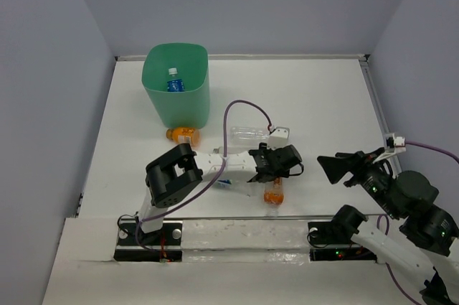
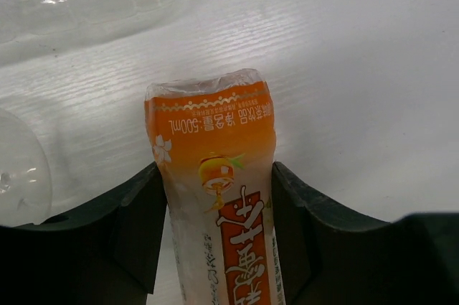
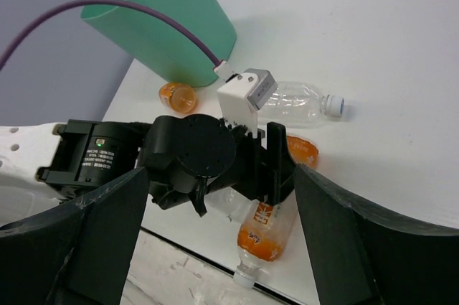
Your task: Put the plastic bottles in the bin
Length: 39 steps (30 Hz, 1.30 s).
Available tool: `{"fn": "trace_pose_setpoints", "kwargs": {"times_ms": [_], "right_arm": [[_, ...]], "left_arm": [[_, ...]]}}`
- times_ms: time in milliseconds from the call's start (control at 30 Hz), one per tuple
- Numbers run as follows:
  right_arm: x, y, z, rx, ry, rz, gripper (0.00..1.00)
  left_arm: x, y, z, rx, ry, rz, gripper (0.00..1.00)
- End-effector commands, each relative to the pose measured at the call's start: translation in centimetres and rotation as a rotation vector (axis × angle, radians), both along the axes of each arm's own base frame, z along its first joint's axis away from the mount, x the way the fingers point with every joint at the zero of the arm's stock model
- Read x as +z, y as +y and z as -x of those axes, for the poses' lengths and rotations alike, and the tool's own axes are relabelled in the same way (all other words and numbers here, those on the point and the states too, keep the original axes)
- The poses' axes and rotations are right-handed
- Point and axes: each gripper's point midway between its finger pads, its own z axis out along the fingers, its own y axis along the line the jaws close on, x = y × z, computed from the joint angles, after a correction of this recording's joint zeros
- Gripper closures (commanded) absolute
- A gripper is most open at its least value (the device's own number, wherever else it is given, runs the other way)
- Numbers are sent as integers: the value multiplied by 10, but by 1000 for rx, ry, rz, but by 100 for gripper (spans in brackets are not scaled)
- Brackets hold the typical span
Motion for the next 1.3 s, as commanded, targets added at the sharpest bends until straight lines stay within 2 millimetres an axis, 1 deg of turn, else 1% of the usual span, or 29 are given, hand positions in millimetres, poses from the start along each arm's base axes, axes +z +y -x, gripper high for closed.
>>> {"fn": "trace_pose_setpoints", "kwargs": {"times_ms": [0,33,167,233,267,367,400,433,467,533,567,633,700,733,767,800,833,867,900,967,1000,1033,1067,1100,1133,1167,1200,1233,1267], "right_arm": [[38,-19,8,-35,-93,-36,13],[43,-25,9,-52,-100,-31,13],[55,-34,13,-75,-117,-31,13],[57,-36,14,-78,-111,-26,13],[61,-38,16,-77,-115,-33,14],[65,-40,20,-70,-108,-48,14],[65,-38,22,-60,-104,-53,14],[65,-37,23,-53,-99,-61,14],[65,-35,25,-38,-95,-66,14],[62,-30,23,-28,-80,-64,14],[56,-25,20,-21,-60,-45,14],[49,-19,15,-15,-39,-31,14],[44,-9,11,7,-26,-22,14],[42,-2,6,17,-29,-17,14],[41,3,4,34,-31,-15,14],[40,7,2,41,-33,-13,14],[41,12,-2,46,-39,-11,14],[37,16,-6,52,-35,5,14],[35,23,-10,67,-33,19,14],[30,30,-15,81,-27,39,14],[31,35,-16,98,-37,35,14],[30,38,-18,105,-39,41,14],[26,42,-20,113,-36,54,14],[27,44,-20,121,-46,47,14],[26,45,-21,123,-47,47,14],[26,46,-21,127,-52,42,14],[22,48,-22,132,-51,44,14],[20,48,-22,133,-51,44,14],[19,49,-21,139,-49,43,14]], "left_arm": [[0,-7,5,-35,8,51,45],[1,-7,7,-40,10,66,53],[10,-12,9,-64,10,95,66],[26,-18,12,-90,-8,130,67],[45,-21,13,-98,-28,165,67],[89,-27,15,-125,-88,237,67],[122,-25,15,-127,-120,298,67],[140,-24,13,-132,-151,329,67],[175,-17,14,-132,-189,395,67],[214,-8,9,-114,-260,463,66],[248,5,6,-110,-312,511,66],[278,21,-3,-90,-367,547,66],[311,40,-18,-54,-447,580,66],[338,62,-37,-3,-495,613,66],[350,75,-47,24,-522,625,66],[369,92,-56,48,-562,645,66],[382,118,-81,116,-610,648,65],[395,133,-93,155,-649,656,65],[413,162,-114,223,-704,653,65],[432,191,-133,286,-763,648,65],[448,202,-141,304,-798,654,65],[455,215,-150,334,-819,645,65],[463,241,-164,394,-859,626,65],[475,252,-171,419,-892,626,65],[477,265,-179,451,-906,614,65],[481,288,-190,507,-941,584,65],[485,299,-200,543,-963,570,65],[484,308,-206,560,-972,544,65],[477,325,-221,608,-979,497,65]]}}
